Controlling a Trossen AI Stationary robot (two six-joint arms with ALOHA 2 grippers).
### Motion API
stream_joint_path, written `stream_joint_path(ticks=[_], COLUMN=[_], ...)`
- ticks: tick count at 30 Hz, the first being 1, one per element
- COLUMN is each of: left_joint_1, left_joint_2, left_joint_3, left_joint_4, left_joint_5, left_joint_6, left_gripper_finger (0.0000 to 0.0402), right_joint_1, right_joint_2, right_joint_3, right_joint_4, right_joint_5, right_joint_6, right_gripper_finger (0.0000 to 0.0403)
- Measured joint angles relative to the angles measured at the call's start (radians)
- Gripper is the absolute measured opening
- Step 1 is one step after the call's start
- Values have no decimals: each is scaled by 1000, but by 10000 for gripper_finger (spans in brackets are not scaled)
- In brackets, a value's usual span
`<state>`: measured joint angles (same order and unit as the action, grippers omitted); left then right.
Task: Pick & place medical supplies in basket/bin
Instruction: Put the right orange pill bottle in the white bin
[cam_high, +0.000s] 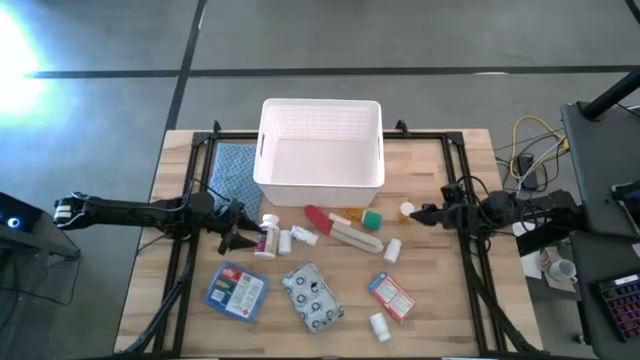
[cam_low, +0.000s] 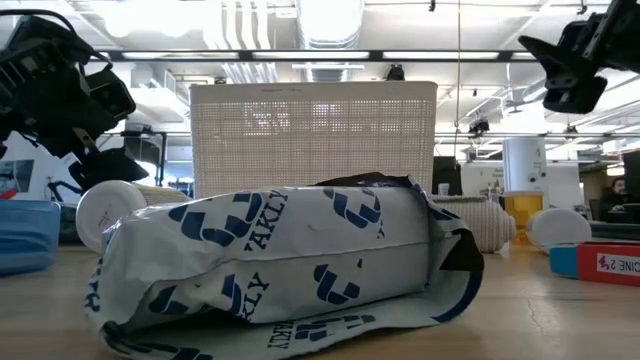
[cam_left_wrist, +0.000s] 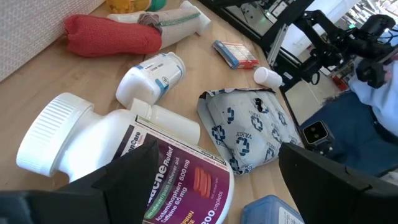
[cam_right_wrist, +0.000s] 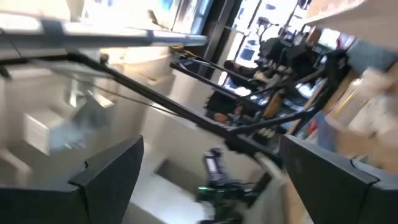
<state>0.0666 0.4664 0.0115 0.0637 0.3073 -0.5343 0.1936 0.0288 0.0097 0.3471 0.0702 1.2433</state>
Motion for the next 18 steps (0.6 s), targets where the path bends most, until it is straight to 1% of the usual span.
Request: stream_joint_path(ticks=[2,5,8,11,14,15,18], left_joint_1=[0,0,0,0,0,0,0], left_joint_2=[0,0,0,0,0,0,0], left_joint_3=[0,0,0,0,0,0,0], left_joint_4=[0,0,0,0,0,0,0], left_joint_5=[0,0,0,0,0,0,0], left_joint_6=[0,0,0,0,0,0,0], left_gripper_finger=[310,310,310,310,310,310,310], right_joint_1=[0,0,0,0,0,0,0], right_joint_2=[0,0,4,20,57,69,92], right_joint_3=[0,0,0,0,0,0,0], right_joint_4=[-2,12,15,-3,-23,-25,-21], right_joint_5=[3,5,41,115,242,280,343], right_joint_6=[46,43,35,-33,-162,-180,-141], right_gripper_finger=[366,366,366,366,366,366,366])
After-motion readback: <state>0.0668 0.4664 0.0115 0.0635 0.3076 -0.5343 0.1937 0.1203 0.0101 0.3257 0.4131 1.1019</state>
